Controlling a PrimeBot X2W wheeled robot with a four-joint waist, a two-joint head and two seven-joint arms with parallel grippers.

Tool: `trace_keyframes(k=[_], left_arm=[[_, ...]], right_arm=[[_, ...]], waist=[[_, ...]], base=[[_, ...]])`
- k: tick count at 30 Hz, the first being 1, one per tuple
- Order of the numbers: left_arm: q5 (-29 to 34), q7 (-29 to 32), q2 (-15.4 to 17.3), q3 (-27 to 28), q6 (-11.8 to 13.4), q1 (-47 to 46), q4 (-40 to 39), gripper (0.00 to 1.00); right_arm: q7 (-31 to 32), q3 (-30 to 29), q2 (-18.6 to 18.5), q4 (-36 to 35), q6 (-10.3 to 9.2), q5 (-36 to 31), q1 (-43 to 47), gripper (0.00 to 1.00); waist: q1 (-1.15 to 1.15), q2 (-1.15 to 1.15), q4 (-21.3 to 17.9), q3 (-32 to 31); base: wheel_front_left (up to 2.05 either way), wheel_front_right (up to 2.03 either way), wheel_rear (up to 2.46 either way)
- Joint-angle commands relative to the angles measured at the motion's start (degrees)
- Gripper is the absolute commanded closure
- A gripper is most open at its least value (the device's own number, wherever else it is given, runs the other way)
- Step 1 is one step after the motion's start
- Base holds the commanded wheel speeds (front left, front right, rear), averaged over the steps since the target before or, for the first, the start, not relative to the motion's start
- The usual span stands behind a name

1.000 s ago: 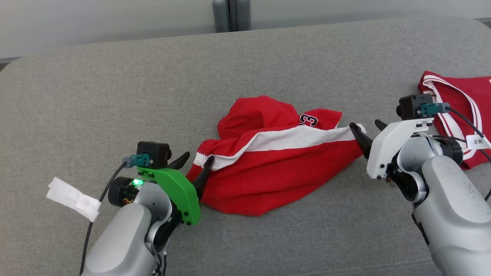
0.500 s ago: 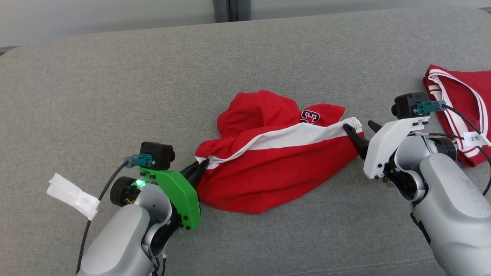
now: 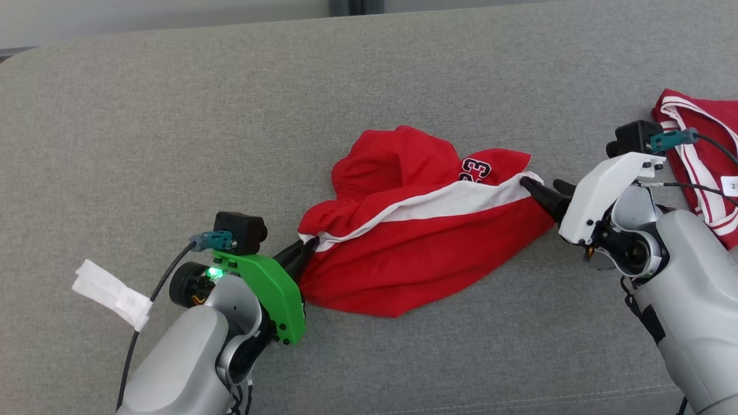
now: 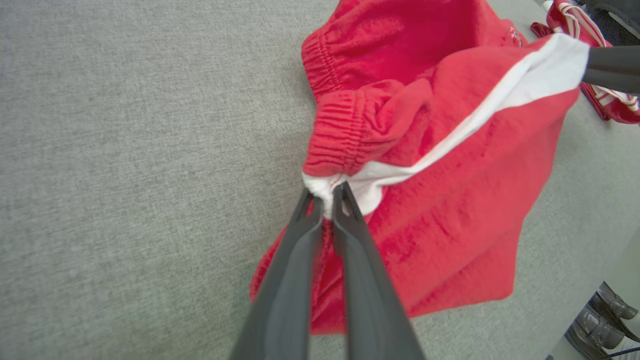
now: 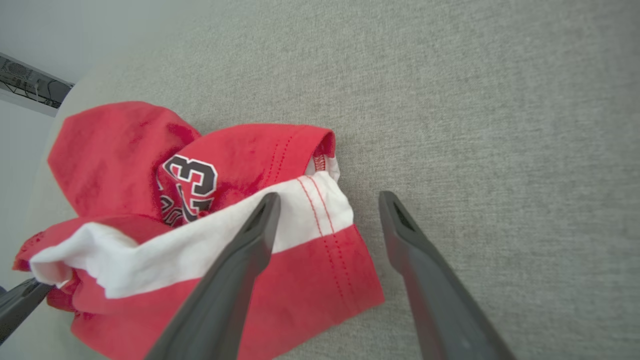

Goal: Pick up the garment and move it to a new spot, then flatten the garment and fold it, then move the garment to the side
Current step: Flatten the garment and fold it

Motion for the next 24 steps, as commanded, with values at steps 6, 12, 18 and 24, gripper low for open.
trace_keyframes(k=[6, 12, 18, 24], left_arm=[[-0.47, 0.02, 0.1, -0.5, -0.06, -1.96, -0.38, 1.0], [-0.82, -0.34, -0.11, -0.66, -0.06, -2.08, -0.12, 1.0], [-1.3, -1.77, -0.35, -0.1, 0.02, -1.45, 0.16, 1.0], [-1.62, -5.22, -0.36, 1.23, 0.25, -1.17, -0.6, 1.0]], right_arm=[[5.37, 2.74, -1.83, 0.05, 0.02, 3.63, -2.7, 0.0], [5.9, 5.94, -2.89, -4.0, 0.02, 7.34, -1.5, 1.0], [-1.46, 8.61, -5.94, -9.32, 0.02, 6.27, -0.01, 1.0], [-8.11, 9.95, -9.15, -13.6, 0.02, 4.47, 1.19, 1.0]], waist=[[0.0, 0.0, 0.7, 1.37], [0.0, 0.0, 0.73, 1.38], [0.0, 0.0, 0.5, 0.5], [0.0, 0.0, 0.16, -0.8]], base=[[0.0, 0.0, 0.0], [0.0, 0.0, 0.0], [0.0, 0.0, 0.0], [0.0, 0.0, 0.0]])
